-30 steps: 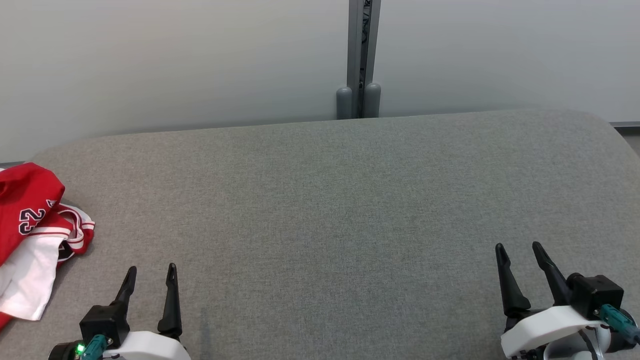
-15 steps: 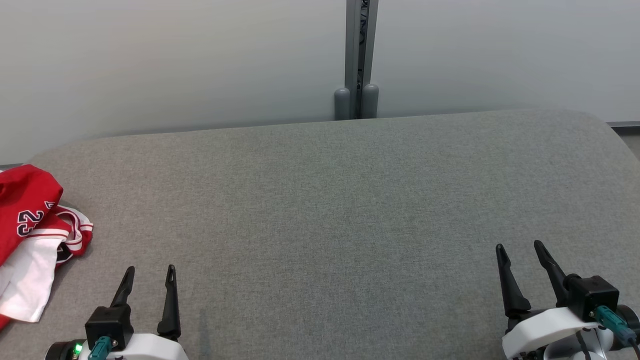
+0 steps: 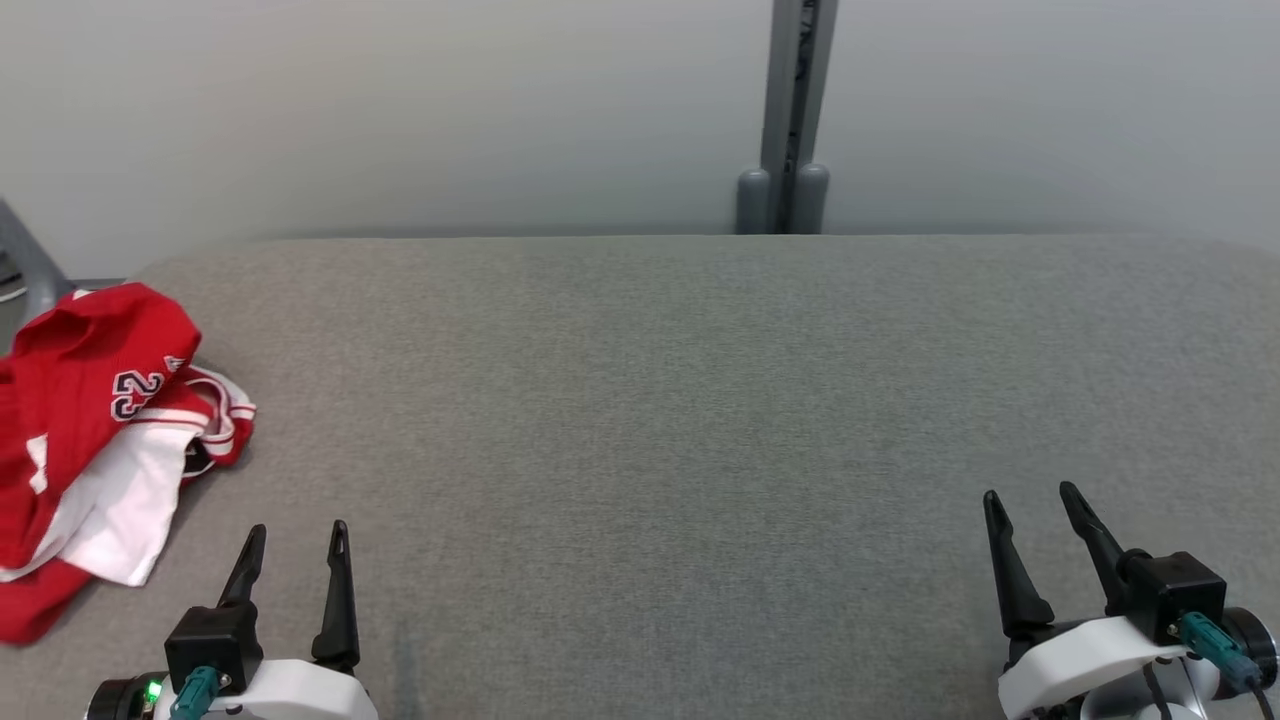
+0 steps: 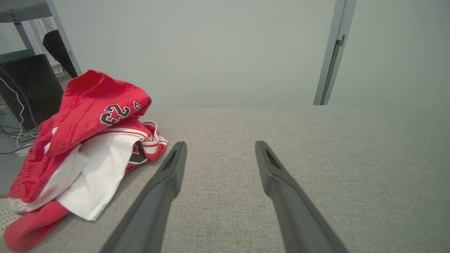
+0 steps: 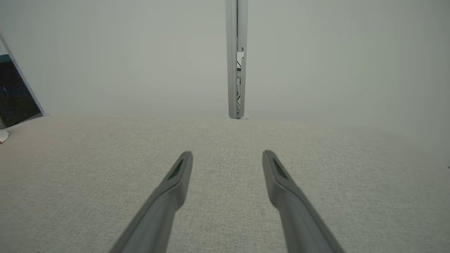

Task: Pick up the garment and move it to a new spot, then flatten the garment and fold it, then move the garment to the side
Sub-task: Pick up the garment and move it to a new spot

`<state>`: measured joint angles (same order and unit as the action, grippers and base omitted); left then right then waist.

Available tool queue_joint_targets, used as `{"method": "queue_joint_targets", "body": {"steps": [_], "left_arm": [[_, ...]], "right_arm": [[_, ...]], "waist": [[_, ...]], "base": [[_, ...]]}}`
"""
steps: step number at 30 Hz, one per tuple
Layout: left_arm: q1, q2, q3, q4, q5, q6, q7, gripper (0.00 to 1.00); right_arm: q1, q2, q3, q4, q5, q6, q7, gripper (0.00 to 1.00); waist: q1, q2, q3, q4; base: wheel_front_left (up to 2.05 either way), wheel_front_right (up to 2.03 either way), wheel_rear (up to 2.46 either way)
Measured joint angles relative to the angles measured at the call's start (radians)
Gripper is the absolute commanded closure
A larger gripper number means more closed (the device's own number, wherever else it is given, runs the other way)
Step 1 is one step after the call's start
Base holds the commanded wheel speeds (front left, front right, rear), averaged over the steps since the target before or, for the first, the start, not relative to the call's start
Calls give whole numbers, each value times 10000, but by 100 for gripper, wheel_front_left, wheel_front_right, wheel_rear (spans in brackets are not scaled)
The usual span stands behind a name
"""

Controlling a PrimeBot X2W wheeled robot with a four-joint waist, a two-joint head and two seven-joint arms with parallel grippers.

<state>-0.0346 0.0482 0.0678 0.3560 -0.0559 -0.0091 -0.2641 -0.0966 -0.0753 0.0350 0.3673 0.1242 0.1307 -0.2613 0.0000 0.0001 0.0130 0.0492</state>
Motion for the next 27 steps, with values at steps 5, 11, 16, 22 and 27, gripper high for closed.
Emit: {"method": "queue_joint_targets", "body": {"steps": [5,11,16,22,27], "left_arm": [[26,-2,199,15,-73,-31,0,0],[151,-10,742,13,-115,48,0,0],[320,8,1212,46,-75,58,0,0],[467,6,1358,82,-29,44,0,0],[467,8,1402,65,-67,42,0,0]], "right_arm": [[-5,33,167,38,84,0,-2,0],[-23,123,608,136,217,0,-2,0],[-96,167,1055,274,261,0,-2,0],[-161,199,1287,318,347,0,-2,0],[-174,203,1340,339,349,0,-2,0]], "waist": [[0,0,27,853],[0,0,2,2006],[0,0,-21,2892],[0,0,-21,3787],[0,0,59,3971]], "base": [[0,0,0],[0,0,0],[0,0,0],[0,0,0],[0,0,0]]}}
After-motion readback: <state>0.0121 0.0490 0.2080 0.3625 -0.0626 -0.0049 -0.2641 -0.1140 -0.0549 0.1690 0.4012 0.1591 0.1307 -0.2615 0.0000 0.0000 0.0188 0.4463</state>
